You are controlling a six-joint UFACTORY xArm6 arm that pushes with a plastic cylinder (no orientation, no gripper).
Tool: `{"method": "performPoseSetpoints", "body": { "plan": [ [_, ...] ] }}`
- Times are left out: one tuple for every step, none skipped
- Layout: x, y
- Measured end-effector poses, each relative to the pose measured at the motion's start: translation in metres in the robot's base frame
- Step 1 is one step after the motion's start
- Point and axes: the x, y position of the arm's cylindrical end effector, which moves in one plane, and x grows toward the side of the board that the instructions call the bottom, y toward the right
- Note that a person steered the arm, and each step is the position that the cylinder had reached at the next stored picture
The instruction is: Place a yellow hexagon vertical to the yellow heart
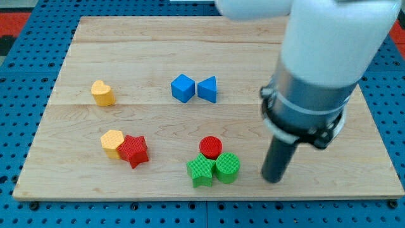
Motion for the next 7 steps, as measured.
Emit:
{"method": "performPoseSetpoints", "body": {
  "plan": [
    [0.013, -0.067],
    [0.019, -0.131],
    [0.007, -0.164],
    [-0.026, -0.171],
    [-0.038, -0.217],
    [-0.038, -0.252],
    [-0.043, -0.252]
  ]
}}
